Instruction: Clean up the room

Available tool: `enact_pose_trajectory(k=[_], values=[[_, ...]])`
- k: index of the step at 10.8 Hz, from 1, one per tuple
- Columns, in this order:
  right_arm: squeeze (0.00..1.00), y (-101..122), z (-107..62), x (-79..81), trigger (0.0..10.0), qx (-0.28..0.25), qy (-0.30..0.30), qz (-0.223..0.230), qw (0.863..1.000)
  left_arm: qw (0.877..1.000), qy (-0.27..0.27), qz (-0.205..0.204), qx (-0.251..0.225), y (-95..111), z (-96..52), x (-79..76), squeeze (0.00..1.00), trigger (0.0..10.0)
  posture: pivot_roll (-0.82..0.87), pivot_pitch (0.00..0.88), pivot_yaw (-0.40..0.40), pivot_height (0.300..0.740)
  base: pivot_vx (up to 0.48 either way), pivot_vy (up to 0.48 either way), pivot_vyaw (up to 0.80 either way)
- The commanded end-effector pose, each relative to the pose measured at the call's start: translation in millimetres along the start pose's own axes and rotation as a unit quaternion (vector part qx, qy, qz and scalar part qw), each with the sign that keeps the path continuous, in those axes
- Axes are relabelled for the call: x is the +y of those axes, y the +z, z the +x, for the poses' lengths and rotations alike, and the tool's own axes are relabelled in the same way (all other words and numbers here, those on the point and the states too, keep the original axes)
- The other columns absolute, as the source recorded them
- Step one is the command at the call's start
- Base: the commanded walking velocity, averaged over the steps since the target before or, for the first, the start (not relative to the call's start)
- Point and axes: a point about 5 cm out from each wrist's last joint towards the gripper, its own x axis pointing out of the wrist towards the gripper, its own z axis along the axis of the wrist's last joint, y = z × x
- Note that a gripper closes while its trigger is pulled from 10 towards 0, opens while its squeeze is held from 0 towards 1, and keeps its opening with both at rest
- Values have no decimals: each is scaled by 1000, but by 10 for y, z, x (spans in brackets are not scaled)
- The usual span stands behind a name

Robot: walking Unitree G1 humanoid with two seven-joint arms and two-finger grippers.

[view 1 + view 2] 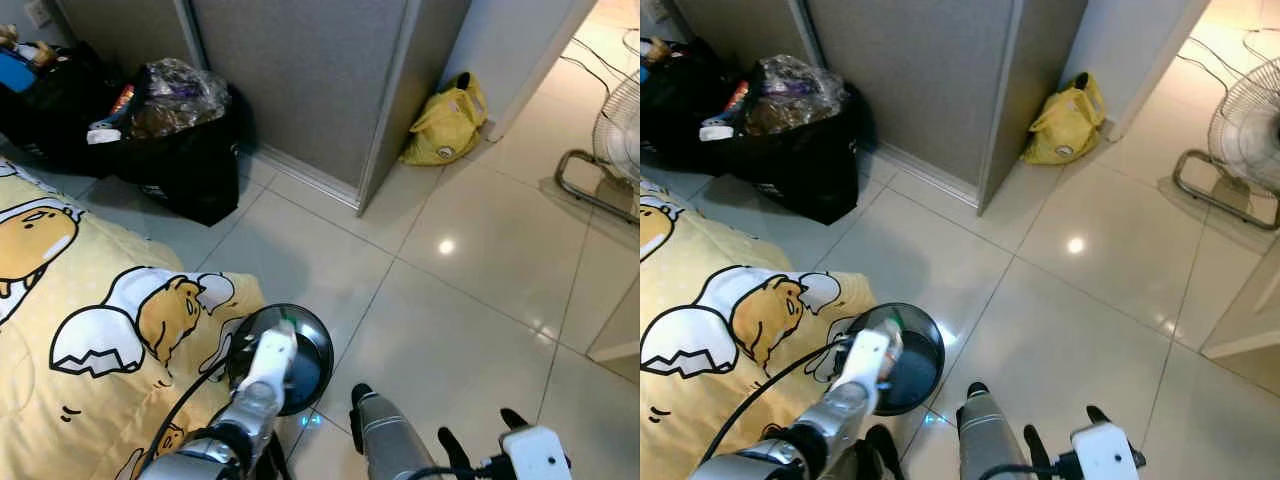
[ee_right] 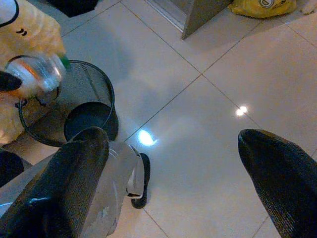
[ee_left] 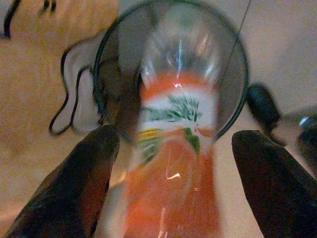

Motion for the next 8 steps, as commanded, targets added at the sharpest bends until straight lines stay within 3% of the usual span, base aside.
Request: enact_pose_trajectory(k=[1, 4, 5, 6, 8], values=[[0, 18, -4, -8, 10000, 2, 5, 0, 1000, 999, -14, -17, -27, 110, 0, -43, 1000, 10000, -505, 284, 18, 740, 0, 0, 0], [0, 44, 63, -4, 10000, -4, 4, -1, 1000, 998, -17, -22, -56, 247, 5, -35, 1000, 10000, -497, 269, 31, 740, 0, 0, 0], [0, 100, 153, -8, 10000, -20, 0, 5, 1000, 996, -21, -29, -81, 258, 2, 27, 0, 10000, -476, 246, 45, 740, 0, 0, 0], [0, 195, 298, -15, 10000, -41, -5, 11, 999, 991, -40, -51, -120, 246, -17, 104, 0, 10000, -447, 215, 59, 740, 0, 0, 0], [0, 386, 724, -110, 10000, -85, -14, 25, 996, 962, -38, -98, -253, 379, -185, 412, 0, 10000, -304, 101, 77, 740, 0, 0, 0]])
